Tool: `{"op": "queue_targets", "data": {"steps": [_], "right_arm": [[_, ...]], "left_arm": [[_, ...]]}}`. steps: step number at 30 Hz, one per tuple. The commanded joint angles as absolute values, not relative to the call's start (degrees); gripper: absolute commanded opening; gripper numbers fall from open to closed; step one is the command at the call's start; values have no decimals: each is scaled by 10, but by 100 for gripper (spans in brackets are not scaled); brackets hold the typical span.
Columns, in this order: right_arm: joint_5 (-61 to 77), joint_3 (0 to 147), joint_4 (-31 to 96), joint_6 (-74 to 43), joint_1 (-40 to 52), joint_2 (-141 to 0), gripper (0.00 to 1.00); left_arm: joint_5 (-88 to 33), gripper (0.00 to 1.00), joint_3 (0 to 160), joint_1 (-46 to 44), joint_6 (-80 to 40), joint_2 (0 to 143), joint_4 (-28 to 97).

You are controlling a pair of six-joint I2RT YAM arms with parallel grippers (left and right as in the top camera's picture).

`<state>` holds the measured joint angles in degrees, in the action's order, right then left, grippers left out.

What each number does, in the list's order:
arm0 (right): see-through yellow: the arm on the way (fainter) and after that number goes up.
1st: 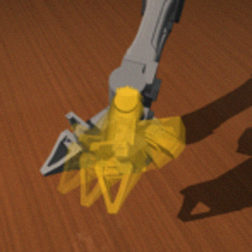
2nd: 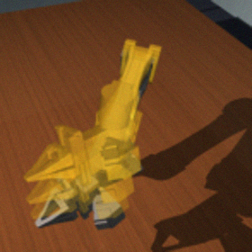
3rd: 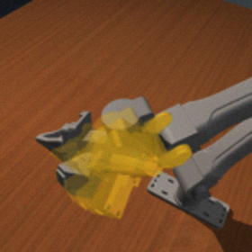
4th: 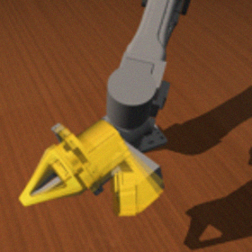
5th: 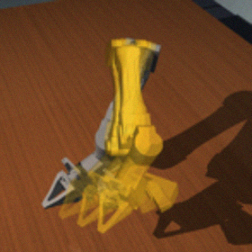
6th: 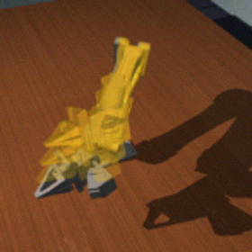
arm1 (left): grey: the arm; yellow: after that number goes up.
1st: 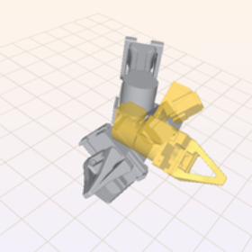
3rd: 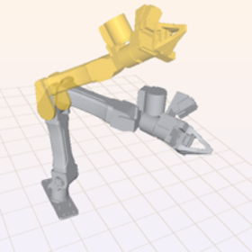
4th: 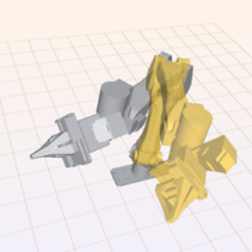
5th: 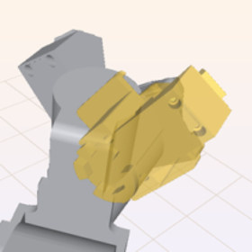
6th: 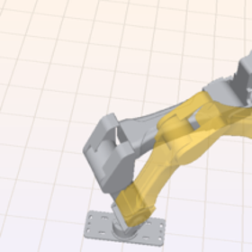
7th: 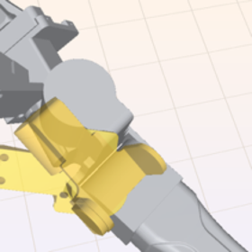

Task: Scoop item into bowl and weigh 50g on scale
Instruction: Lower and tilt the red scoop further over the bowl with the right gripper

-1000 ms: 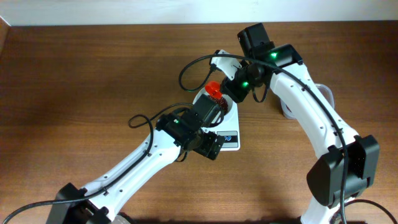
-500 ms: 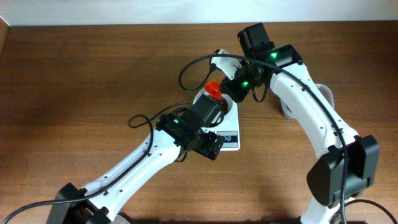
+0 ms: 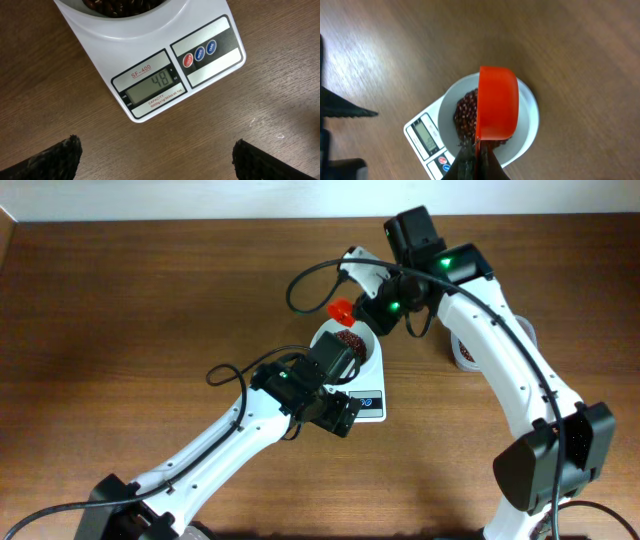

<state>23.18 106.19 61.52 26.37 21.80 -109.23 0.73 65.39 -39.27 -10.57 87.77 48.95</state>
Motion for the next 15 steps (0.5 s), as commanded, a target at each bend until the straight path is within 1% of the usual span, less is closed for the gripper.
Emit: {"op": "queue_targets", "data": {"steps": [1, 7, 11, 15], "right_arm": [[262, 1101, 640, 246, 217, -1071, 4], [266, 1120, 670, 269, 211, -1071, 4], [271, 1149, 672, 265, 183, -1071, 4], [365, 1153, 679, 265, 141, -1071, 4]], "left_arm": [[13, 99, 665, -393, -113, 882, 489], [13, 99, 665, -393, -113, 882, 489], [13, 99, 665, -393, -113, 882, 489], [13, 99, 665, -393, -113, 882, 489]]}}
